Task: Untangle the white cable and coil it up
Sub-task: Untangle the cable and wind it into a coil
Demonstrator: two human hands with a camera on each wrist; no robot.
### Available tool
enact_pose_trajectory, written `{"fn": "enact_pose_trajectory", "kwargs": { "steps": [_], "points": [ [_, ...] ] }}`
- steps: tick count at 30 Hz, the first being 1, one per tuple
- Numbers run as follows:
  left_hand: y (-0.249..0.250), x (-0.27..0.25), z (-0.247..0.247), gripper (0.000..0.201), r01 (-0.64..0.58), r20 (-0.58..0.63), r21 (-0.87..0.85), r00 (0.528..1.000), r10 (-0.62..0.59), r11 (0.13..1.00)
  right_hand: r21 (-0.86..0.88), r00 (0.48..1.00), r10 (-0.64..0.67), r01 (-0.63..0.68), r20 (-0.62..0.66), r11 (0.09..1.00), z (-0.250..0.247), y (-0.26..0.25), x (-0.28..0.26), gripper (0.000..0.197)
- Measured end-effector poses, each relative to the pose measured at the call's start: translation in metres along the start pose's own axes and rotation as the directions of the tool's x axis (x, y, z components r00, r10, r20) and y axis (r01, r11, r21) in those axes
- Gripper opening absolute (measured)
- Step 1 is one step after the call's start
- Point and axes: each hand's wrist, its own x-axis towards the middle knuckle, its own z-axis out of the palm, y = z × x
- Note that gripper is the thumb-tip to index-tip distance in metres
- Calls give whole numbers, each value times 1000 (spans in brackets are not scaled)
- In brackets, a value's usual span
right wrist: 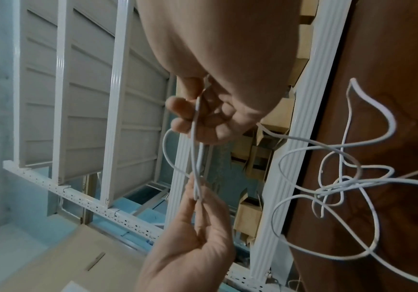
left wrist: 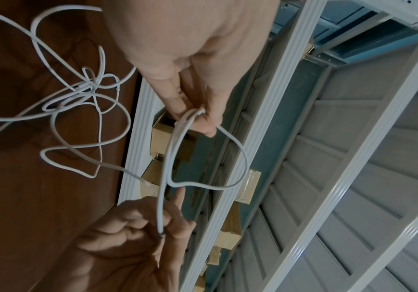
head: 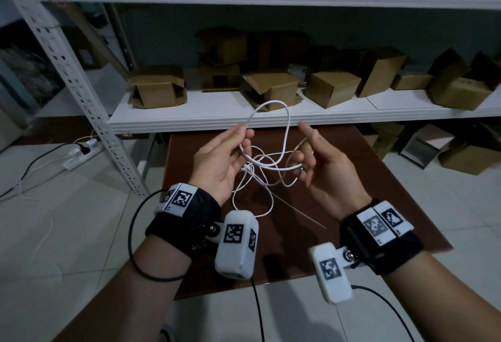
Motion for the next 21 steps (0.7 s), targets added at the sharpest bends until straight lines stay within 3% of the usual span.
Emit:
{"fn": "enact_pose_trajectory", "kwargs": {
  "steps": [6,12,15,18,21],
  "points": [
    [2,-2,0,23,-26,22,116,999,24,993,-212,993,-117,115,4,970,-3,-12,4,75],
    [1,0,-1,17,-85,20,349,996,83,933,-435,972,-148,215,182,875,1,-8,3,83],
    [0,1,-1,17,-74,38,423,997,63,903,-465,968,-152,231,200,855,-2,-5,4,83],
    [-1,1,-1,18,-71,56,456,997,51,887,-512,975,-164,218,149,831,-6,-4,7,70],
    [0,3,-1,20,-71,59,468,997,49,881,-597,979,-175,202,103,776,-10,-2,12,33]
  ]
}}
